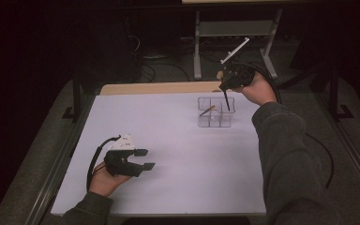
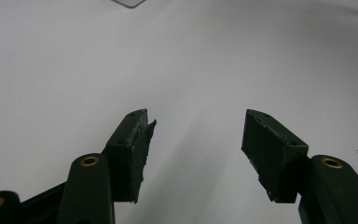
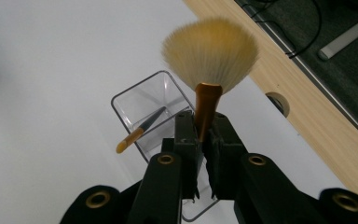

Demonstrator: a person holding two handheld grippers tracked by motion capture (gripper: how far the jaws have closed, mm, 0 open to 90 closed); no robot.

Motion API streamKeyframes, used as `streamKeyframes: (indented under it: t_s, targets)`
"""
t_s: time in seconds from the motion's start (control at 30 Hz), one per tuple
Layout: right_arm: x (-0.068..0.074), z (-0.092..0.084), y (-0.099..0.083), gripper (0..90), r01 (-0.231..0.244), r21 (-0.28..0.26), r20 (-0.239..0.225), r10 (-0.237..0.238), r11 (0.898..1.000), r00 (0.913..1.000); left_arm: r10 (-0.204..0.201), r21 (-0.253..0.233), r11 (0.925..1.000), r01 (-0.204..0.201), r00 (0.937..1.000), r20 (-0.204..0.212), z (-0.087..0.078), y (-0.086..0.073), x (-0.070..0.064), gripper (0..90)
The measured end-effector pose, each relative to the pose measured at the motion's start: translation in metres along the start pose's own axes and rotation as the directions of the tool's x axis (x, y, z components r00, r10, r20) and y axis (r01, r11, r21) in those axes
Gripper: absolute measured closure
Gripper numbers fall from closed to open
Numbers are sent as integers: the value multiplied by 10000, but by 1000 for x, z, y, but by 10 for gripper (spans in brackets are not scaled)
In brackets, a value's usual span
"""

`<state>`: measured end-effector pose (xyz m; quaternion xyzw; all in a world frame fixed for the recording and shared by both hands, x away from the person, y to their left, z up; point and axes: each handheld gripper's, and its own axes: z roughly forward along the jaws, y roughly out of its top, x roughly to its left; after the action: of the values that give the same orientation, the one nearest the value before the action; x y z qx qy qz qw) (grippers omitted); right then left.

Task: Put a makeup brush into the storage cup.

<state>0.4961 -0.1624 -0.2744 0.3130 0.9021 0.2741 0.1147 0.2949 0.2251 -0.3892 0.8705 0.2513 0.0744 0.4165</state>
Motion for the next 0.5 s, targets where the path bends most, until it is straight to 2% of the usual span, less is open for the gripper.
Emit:
streamKeyframes:
  t_s: [0.5]
  targets:
    - [-7,10,-13,826,-373,21,43,373,9993,9993,60,36,10000,-60,10000,-14,0,0,-1,400]
